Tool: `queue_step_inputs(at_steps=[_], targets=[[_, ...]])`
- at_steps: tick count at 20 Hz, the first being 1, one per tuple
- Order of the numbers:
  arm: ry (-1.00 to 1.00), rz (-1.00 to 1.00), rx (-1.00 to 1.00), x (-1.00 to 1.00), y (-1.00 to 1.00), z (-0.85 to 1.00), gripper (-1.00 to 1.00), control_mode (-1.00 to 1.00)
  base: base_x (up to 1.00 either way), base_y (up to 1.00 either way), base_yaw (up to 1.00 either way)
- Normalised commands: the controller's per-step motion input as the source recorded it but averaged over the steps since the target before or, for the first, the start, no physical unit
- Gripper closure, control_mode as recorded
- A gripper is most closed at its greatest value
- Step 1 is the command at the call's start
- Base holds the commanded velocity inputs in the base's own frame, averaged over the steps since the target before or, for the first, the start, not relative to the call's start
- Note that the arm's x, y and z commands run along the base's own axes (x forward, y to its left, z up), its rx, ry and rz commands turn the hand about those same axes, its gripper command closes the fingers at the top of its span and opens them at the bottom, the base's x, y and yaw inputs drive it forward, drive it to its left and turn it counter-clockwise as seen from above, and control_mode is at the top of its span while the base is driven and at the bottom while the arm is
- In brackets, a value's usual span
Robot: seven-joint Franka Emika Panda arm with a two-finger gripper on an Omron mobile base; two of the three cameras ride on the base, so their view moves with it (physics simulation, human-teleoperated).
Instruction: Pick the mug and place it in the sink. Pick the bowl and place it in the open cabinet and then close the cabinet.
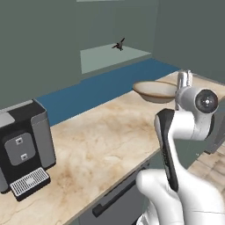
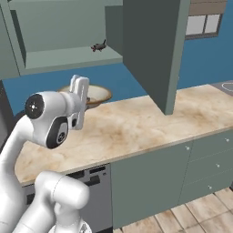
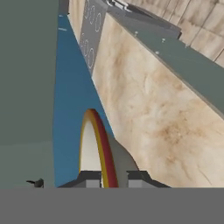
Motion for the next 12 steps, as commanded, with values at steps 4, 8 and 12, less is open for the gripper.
queue_step_inputs(at_steps=[4,8,12], targets=[[-0.01,0.0,0.0,-0.63,0.01,0.51,1.0,-1.0,0.0,0.0,0.0],[-0.02,0.01,0.0,-0.23,0.0,0.36,1.0,-1.0,0.0,0.0,0.0],[-0.06,0.04,0.0,-0.14,0.01,0.37,1.0,-1.0,0.0,0.0,0.0]])
